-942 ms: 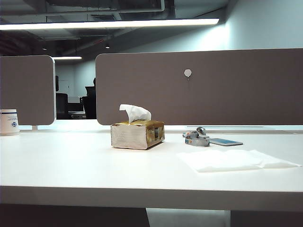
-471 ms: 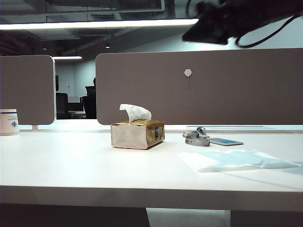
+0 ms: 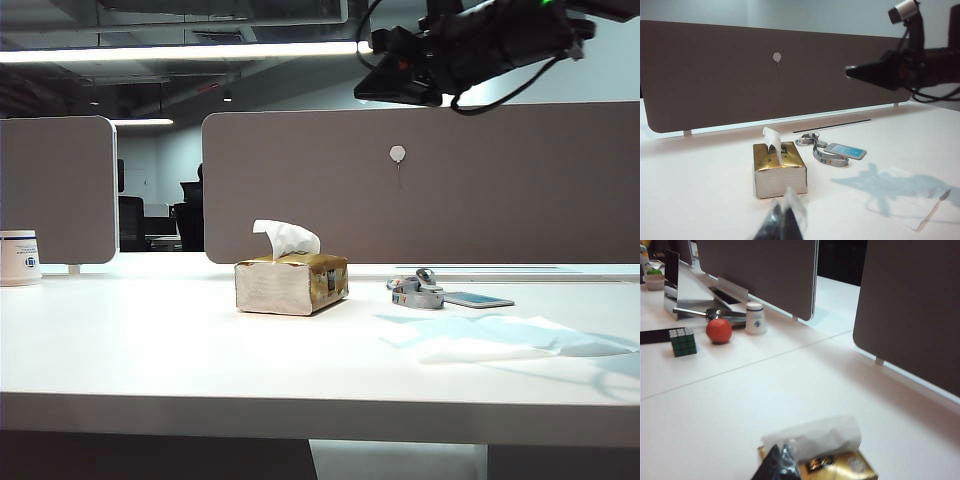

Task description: Pull out a tissue from the tissue box and use it to cover the ID card on the tabletop.

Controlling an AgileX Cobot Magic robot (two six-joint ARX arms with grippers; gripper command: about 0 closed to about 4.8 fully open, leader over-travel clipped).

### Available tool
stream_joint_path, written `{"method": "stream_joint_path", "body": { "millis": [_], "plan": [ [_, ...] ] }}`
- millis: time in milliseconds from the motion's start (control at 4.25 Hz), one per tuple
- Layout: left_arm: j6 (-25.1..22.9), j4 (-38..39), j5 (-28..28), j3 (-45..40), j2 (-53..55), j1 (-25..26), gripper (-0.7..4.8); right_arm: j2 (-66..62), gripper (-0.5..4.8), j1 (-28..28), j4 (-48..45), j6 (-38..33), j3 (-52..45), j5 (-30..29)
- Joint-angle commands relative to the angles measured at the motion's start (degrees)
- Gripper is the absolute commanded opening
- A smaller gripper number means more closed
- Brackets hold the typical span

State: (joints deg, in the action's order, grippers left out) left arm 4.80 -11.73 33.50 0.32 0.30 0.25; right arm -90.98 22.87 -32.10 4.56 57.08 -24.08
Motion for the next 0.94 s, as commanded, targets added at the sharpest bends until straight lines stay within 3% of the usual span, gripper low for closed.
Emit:
{"method": "stream_joint_path", "body": {
  "millis": [235,706,942],
  "plan": [
    [0.20,0.26,0.17,0.11,0.00,-0.02,-0.05,-14.58,-0.05,0.04,-0.79,0.00,15.80,0.22],
    [0.20,0.48,0.17,0.11,0.00,-0.02,-0.05,-25.40,-0.05,2.05,1.60,0.02,19.74,2.54],
    [0.20,0.50,0.17,0.11,0.02,-0.02,-0.05,-28.70,0.34,4.87,-1.29,1.70,20.22,8.11]
  ]
}}
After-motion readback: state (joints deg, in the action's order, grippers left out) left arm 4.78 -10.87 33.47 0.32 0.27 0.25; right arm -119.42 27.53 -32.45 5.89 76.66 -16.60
